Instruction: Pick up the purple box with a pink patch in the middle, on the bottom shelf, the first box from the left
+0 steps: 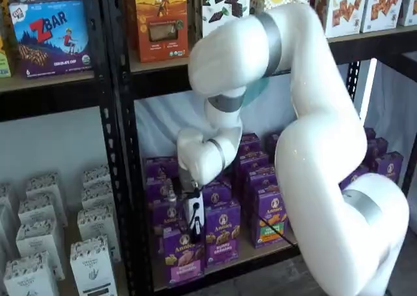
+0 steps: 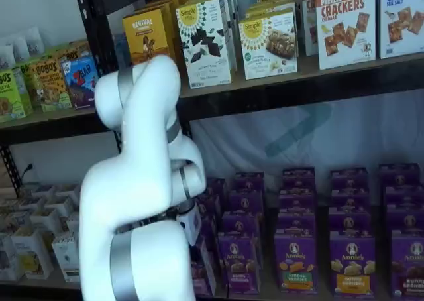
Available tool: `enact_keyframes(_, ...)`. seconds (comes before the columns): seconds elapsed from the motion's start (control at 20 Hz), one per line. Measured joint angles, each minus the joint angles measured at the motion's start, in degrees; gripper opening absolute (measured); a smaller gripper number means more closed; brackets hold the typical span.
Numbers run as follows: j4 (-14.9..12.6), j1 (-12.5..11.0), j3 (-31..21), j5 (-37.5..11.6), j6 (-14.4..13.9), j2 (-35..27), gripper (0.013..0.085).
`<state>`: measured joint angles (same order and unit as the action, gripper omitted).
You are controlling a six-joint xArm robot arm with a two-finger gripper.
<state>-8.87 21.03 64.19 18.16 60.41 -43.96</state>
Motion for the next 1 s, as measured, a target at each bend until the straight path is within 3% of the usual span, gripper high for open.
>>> enact_keyframes(0.4,-4.8,-1.0,-10.8,-2.6,-3.6,8.9,0.029)
enact_keyframes(0.55,-4.0,-1.0,-14.1,-2.2,-2.9,12.5,0.029)
enact_keyframes(0.8,-4.4,0.2,-19.0,0.4,-4.3,19.2,0.029)
enact_keyframes(1.0,-2.8,1.4,-22.4,1.2,-3.9,23.6,0.029)
